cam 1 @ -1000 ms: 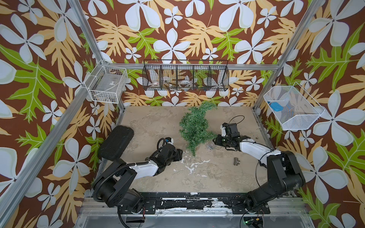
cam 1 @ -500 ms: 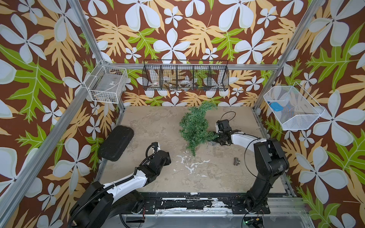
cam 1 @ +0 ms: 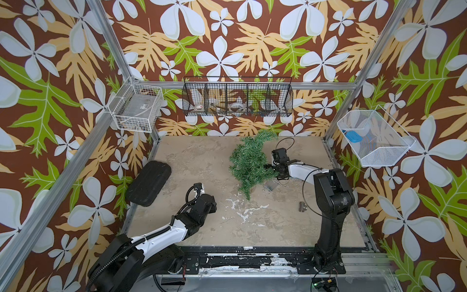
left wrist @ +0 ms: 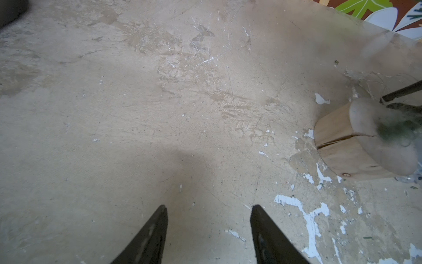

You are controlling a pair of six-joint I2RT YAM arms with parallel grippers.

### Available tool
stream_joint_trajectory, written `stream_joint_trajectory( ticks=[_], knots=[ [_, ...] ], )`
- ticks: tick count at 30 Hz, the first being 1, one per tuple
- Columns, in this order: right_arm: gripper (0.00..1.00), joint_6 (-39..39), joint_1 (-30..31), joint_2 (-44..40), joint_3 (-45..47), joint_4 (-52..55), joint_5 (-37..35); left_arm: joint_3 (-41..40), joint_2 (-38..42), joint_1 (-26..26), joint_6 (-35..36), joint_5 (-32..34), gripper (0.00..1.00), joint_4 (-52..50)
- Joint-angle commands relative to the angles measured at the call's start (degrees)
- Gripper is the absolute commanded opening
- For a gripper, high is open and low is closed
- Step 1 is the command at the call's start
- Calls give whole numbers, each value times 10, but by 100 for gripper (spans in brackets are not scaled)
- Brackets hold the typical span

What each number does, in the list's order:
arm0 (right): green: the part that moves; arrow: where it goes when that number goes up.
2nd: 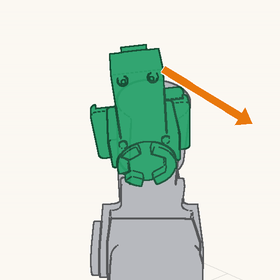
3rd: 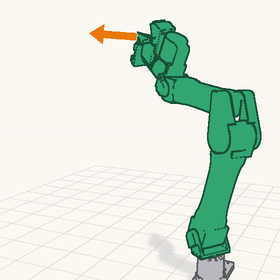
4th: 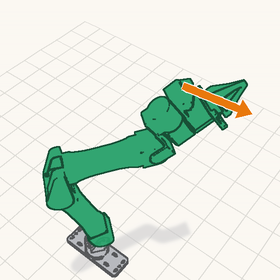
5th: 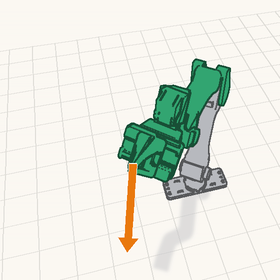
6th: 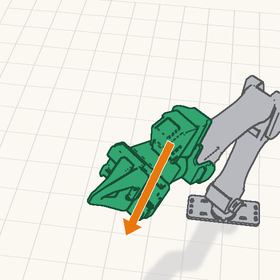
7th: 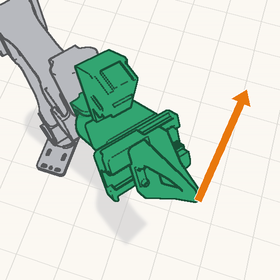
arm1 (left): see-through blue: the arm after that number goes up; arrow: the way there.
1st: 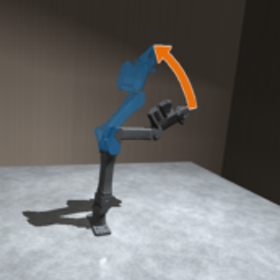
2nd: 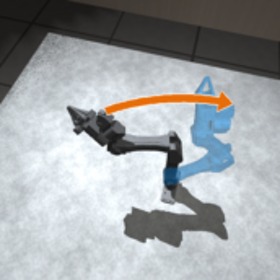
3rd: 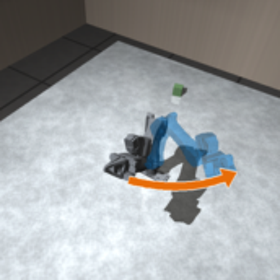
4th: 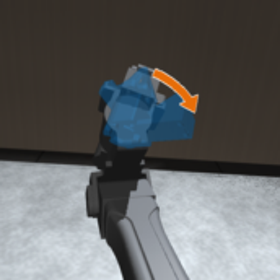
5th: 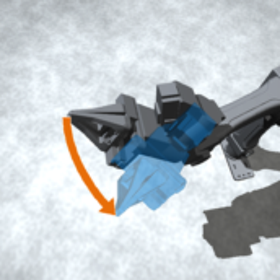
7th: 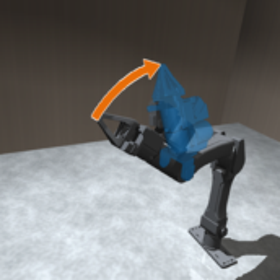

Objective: Remove string lights from the small christmas tree
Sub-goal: Pick up the light string from the center of the board.

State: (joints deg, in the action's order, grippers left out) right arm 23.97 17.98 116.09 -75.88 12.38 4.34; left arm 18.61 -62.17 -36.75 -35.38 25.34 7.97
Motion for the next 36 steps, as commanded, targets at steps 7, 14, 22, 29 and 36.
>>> stream_joint_trajectory(
  ticks=[7,14,22,29,36],
  knots=[
    [72,30,13,44,-21,18,-62,-23,49,2,3,8,58,13],
    [34,49,10,22,14,7,-127,-25,54,2,5,5,58,13],
    [1,52,-28,-17,42,0,-94,-24,54,2,4,9,58,13],
    [0,40,-39,-105,49,-27,-49,-23,53,2,5,6,56,13],
    [0,49,-43,-172,3,6,-53,-22,50,2,5,3,56,12]
  ],
)
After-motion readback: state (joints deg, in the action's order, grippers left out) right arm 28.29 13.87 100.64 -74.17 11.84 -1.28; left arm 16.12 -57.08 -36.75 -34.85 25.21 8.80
